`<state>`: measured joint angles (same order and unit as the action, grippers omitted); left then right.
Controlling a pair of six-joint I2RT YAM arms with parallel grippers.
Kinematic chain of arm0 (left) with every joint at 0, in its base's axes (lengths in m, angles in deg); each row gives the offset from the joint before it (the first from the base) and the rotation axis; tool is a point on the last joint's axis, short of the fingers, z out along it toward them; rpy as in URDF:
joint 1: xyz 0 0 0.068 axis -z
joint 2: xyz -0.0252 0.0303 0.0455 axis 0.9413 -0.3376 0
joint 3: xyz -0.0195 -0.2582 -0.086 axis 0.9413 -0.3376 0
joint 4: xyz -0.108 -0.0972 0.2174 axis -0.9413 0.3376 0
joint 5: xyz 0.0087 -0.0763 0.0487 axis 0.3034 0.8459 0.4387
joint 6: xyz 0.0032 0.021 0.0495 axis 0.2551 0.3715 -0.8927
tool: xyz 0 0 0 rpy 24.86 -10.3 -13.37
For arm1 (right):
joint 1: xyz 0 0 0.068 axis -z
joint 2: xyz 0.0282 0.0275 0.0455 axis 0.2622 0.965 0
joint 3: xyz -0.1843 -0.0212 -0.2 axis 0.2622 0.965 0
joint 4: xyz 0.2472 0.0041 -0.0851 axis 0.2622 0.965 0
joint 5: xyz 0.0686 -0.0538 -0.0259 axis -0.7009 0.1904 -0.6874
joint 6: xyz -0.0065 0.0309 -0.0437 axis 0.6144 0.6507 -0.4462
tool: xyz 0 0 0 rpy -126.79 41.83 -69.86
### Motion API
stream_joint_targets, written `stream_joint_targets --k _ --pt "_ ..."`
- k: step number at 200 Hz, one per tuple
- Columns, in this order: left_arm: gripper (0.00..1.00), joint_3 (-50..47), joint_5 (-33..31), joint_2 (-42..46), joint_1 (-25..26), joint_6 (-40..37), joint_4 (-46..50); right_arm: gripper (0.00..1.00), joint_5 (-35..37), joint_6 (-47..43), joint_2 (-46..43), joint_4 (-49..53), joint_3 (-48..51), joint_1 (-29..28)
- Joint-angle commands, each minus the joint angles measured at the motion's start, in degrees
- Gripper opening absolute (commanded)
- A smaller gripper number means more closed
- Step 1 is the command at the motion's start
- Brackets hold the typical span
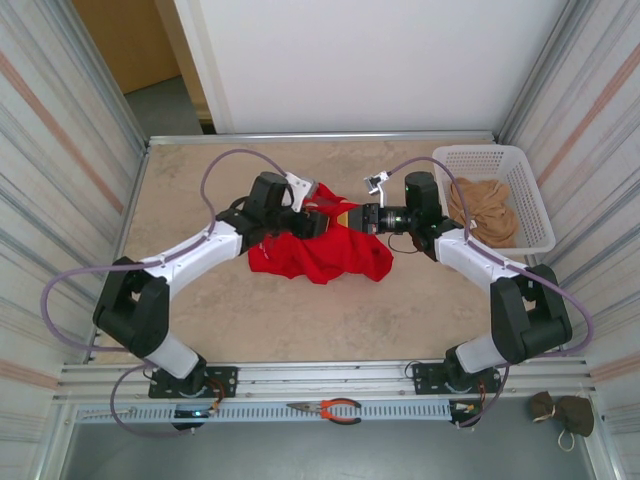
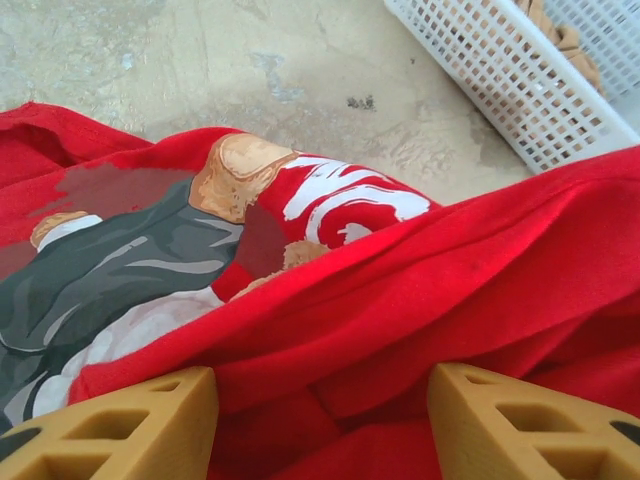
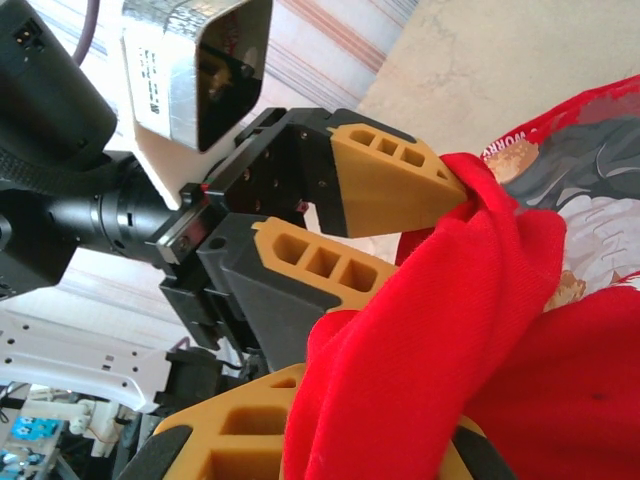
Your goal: Fold the inside-out t-shirt
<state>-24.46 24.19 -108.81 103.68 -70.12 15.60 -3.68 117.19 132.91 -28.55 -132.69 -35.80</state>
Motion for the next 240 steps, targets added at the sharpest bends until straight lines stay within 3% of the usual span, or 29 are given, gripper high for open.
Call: stream_joint_targets --k 1,24,57,78,109,115,131,151,193,223,240 --pt "0.57 2.92 -2.29 -1.47 0.12 -3.25 1.10 0.00 -0.99 0.66 0.01 -1.76 0.56 -0.15" --pt "0.52 4.41 -2.12 -3.69 0.19 -4.12 1.20 0.00 -0.91 0.66 -0.06 -1.53 0.61 -0.36" --pt "0.00 7.16 1.00 -5.64 0.25 -4.21 1.20 0.00 -0.38 -0.04 0.31 -0.59 0.91 -0.08" --pt "0.00 7.14 3.23 -2.64 -0.21 -2.21 1.67 0.00 0.42 -0.66 1.46 0.26 1.00 0.94" --pt "0.00 5.07 12.03 4.28 -2.59 4.78 2.16 0.00 3.73 -0.64 6.64 2.04 -1.43 2.82" --pt "0.00 4.35 14.10 5.47 -3.16 6.52 1.57 0.07 5.06 -0.66 7.77 2.59 -2.16 3.09" --pt "0.00 1.92 19.84 8.16 -4.86 11.92 -1.68 0.41 9.43 -0.70 10.76 5.78 -4.59 3.79" --pt "0.00 -2.39 25.13 10.01 -6.71 20.66 -9.57 0.52 14.51 -0.62 11.22 10.63 -6.31 4.03" --pt "0.00 -7.86 27.90 10.78 -7.66 31.95 -21.76 0.53 27.23 0.67 -2.83 19.18 -0.84 2.17" --pt "0.00 -8.71 27.94 10.44 -7.91 33.64 -23.26 0.49 34.13 -0.10 -12.59 23.95 0.60 -5.24" --pt "0.00 -8.96 27.92 10.52 -8.01 33.79 -23.27 0.53 34.95 0.75 -14.22 23.50 0.47 -8.62"
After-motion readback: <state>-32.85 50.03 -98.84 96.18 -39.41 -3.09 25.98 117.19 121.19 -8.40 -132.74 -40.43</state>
